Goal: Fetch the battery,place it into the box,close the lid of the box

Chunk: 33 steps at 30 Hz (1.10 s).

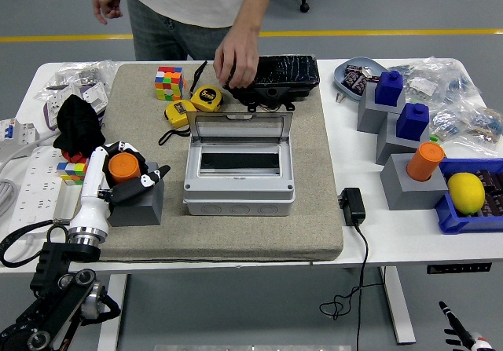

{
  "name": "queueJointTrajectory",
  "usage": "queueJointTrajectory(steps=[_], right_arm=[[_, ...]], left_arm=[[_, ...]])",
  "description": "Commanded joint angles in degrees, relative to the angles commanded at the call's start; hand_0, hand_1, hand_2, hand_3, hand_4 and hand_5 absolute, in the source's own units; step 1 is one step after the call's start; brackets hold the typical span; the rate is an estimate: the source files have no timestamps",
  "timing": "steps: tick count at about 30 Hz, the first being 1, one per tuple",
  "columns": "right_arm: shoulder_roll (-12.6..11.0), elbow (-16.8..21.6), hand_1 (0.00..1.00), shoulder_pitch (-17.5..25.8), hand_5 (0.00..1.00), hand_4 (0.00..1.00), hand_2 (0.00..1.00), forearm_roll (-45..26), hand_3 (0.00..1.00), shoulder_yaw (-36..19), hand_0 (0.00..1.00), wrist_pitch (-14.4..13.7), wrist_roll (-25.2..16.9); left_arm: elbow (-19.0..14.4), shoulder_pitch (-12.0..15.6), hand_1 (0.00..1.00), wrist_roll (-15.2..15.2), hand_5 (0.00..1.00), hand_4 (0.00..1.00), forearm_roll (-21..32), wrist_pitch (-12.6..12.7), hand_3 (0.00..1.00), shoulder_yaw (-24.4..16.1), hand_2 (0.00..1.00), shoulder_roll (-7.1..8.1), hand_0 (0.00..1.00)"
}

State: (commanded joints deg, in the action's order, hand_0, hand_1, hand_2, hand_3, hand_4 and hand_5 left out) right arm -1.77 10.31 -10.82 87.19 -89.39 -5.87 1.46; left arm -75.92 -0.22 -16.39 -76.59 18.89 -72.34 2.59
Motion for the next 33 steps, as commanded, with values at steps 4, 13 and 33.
queueJointTrajectory(steps=[4,13,33], right_arm=[[0.04,0.00,0.879,0.10,0.998,0.998,0.808,0.03,0.803,-0.12,0.993,-0.01,0.00],[0.18,0.00,0.879,0.36,0.998,0.998,0.808,-0.28,0.802,-0.22,0.994,-0.09,-0.06],[-0.12,0.00,0.880,0.16,0.998,0.998,0.807,0.28,0.802,-0.62,0.995,-0.08,0.04]], left_arm=[[0.03,-0.33,0.064,-0.82,0.002,0.998,1.07,-0.09,0.058,0.03,0.095,0.06,0.110],[-1.23,-1.36,0.015,-1.36,0.002,0.998,0.96,0.99,0.002,-0.45,0.036,0.15,0.062],[-10.02,-9.02,0.002,3.50,0.044,0.989,-25.48,8.19,0.002,14.11,0.014,4.12,0.043]])
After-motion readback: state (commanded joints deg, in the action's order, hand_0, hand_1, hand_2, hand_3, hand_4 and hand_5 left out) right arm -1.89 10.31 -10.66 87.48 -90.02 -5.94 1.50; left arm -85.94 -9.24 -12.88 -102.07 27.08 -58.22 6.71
